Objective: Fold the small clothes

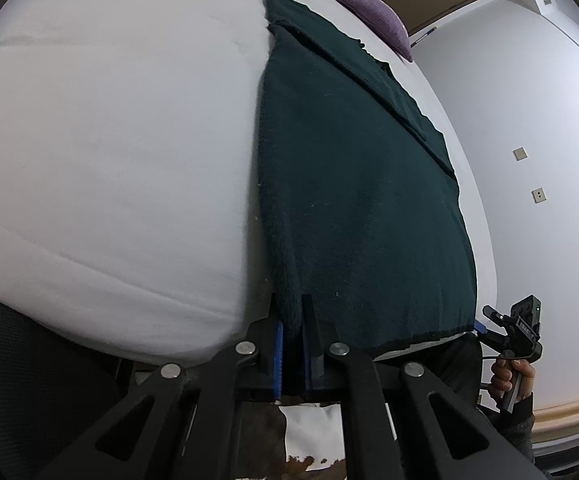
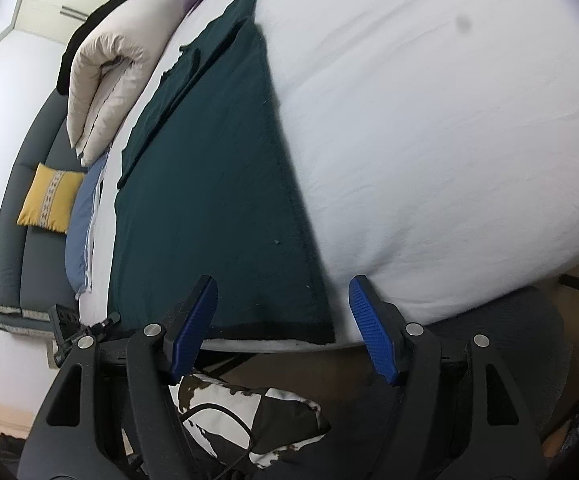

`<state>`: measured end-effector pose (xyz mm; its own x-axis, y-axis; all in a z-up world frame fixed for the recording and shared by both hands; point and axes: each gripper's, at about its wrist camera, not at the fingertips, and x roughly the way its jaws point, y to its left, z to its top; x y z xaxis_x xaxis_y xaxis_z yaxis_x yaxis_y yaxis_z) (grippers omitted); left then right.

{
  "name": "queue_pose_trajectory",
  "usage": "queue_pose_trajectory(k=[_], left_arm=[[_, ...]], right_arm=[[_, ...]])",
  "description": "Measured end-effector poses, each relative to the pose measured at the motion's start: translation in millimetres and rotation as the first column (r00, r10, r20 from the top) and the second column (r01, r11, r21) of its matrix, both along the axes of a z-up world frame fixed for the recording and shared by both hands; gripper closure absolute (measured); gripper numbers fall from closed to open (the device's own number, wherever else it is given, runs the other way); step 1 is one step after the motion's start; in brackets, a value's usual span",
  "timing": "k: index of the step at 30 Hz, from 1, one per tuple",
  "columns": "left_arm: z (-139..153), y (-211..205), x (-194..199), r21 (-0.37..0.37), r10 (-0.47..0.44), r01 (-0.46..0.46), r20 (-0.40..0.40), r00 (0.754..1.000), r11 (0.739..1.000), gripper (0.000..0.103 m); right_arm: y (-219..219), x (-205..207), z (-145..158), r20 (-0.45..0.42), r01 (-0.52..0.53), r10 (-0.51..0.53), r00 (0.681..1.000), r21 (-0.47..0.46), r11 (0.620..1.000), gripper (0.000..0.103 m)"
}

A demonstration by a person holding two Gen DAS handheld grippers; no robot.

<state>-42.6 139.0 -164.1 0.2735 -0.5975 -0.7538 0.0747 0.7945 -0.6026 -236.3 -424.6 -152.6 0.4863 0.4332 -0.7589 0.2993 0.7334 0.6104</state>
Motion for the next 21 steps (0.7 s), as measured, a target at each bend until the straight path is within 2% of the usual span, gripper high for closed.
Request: queue_pose_trajectory(k=[2,6,10,12,14,18,21], left_arm=[[-0.6,1.8,-0.2,-0.005,0.001,-0.001,0.002,1.000,1.000,0.096],[2.2,5.5,-2.9,-0.011,-0.002,0.002,0.008,1.000,1.000,0.096],[5.9,6.7,-3.7,-0.011,-0.007,0.007,0.018,1.000,1.000,0.096],[8.4,6.3,-4.5,-0.011,-0.009,0.010,0.026,1.000,1.000,0.096],[10.8,5.0,-5.8,-0.017,-0.010,0.011,0.032,0.999,1.000,0.096],[22.0,4.8,-8.7,-0.055,-0.002,0.005,0.055,0.998,0.998,0.097],[36.5,7.3,-8.3,-0.127,0.019,-0.009,0.073,0.997,0.992,0.097]], right_arm=[[2.7,3.1,-1.2,0.002,-0.006,0.006,1.000,0.017,1.000,0.040],[2.9,1.6,-7.0,-0.003,0.002,-0.002,1.000,0.065,0.998,0.067],[4.4,-3.5,-12.8,0.008,0.002,-0.003,1.000,0.099,0.995,0.077],[6.9,-4.3,-12.2,0.021,-0.001,-0.002,1.000,0.104,0.995,0.088],[8.6,-4.9,-11.5,0.028,-0.002,0.000,1.000,0.089,0.996,0.094],[13.6,-4.8,-0.8,0.065,-0.002,-0.003,0.998,0.074,0.997,0.096],[11.6,-6.5,13.4,0.118,0.012,-0.024,0.993,0.103,0.995,0.097]])
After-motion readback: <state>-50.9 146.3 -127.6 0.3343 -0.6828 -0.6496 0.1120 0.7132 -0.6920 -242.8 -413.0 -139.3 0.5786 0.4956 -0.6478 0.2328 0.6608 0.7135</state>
